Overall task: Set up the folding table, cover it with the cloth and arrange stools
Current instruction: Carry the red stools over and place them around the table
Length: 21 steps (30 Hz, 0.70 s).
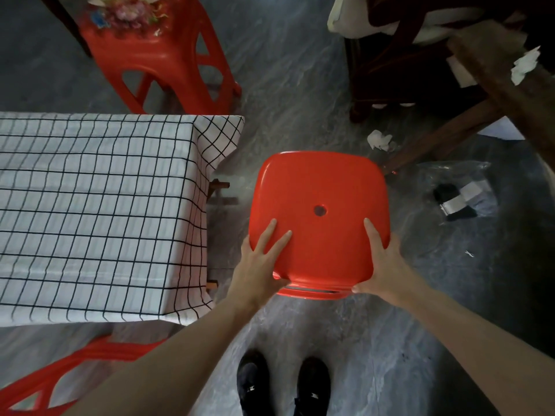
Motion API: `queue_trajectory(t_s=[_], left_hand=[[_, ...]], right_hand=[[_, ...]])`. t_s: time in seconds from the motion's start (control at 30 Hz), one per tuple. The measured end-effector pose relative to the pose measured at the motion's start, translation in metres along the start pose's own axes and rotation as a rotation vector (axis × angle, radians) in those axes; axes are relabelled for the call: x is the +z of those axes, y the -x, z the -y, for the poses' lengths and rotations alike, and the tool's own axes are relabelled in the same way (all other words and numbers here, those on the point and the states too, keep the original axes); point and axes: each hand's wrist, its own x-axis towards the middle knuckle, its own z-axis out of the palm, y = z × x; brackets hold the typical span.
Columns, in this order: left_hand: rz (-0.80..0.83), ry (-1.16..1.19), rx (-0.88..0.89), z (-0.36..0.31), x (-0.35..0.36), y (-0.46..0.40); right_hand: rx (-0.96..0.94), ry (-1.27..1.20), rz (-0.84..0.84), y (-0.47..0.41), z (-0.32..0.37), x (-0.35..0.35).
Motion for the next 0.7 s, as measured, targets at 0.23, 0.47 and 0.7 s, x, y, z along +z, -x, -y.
queue_trajectory(t_s=[0.23,0.47,0.7], left_hand=[[-0.01,0.022,-0.021,0.012,0.004,0.012],[-0.003,0.029,-0.031,0.011,0.002,0.013],[-0.023,0.093,-0.079,-0.007,0.005,0.009]], right_hand=[[0.007,0.072,0.029,0.005,0.014,0.004],[-0.002,0.033,0.031,0.008,0.017,0.005],[-0.003,0.062,0.033,0.003,0.01,-0.006]])
